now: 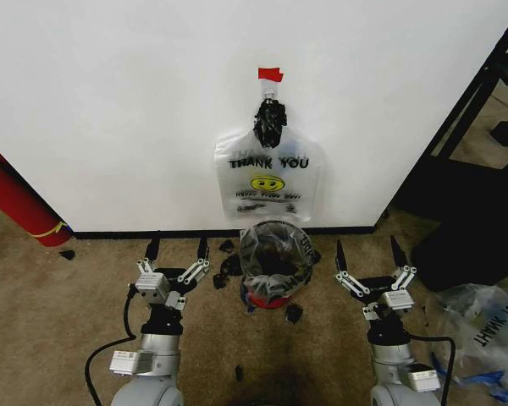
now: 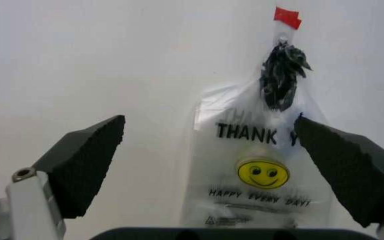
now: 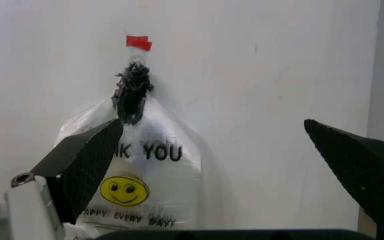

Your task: Pick up the garbage bag from the wall and place it over the trash bin.

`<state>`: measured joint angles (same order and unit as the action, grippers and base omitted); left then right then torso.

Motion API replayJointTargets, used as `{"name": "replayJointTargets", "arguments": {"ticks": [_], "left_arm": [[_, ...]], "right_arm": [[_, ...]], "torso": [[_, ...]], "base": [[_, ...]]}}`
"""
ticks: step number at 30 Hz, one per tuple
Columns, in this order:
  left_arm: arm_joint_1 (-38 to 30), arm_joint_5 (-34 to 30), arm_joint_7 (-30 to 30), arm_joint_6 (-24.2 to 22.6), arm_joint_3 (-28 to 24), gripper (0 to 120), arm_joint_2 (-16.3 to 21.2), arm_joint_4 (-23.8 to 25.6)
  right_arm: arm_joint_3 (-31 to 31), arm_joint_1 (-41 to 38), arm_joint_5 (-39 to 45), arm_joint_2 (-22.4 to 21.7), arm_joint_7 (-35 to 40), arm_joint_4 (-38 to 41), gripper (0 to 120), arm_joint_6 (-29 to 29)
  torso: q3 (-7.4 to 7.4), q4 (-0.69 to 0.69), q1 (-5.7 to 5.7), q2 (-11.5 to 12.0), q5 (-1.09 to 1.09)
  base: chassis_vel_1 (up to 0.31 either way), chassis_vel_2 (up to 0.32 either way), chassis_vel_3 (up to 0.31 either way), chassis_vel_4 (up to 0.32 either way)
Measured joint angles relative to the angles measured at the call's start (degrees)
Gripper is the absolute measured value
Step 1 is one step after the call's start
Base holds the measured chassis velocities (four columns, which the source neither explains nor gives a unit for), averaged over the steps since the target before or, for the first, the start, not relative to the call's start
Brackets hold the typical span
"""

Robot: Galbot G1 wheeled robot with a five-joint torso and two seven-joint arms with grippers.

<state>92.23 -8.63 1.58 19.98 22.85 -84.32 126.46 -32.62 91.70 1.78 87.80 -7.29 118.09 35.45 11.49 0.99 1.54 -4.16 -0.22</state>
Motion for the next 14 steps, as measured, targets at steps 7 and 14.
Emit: {"name": "replayJointTargets", "arguments": {"ticks": [7, 14], "left_arm": [[-0.4, 0.0, 0.0, 0.3, 0.0, 100, -0.1, -1.1], [-0.7, 0.0, 0.1, 0.3, -0.1, 100, -0.2, -1.3]], "right_arm": [[0.0, -0.6, 0.0, 0.2, 0.0, -1.6, 100, 1.0], [0.3, -0.7, 0.0, 0.3, -0.3, -1.9, 100, 1.3]], "torso": [[0.0, 0.0, 0.0, 0.0, 0.0], [0.0, 0.0, 0.0, 0.0, 0.0]], "base": [[0.0, 0.0, 0.0, 0.0], [0.0, 0.0, 0.0, 0.0]]}}
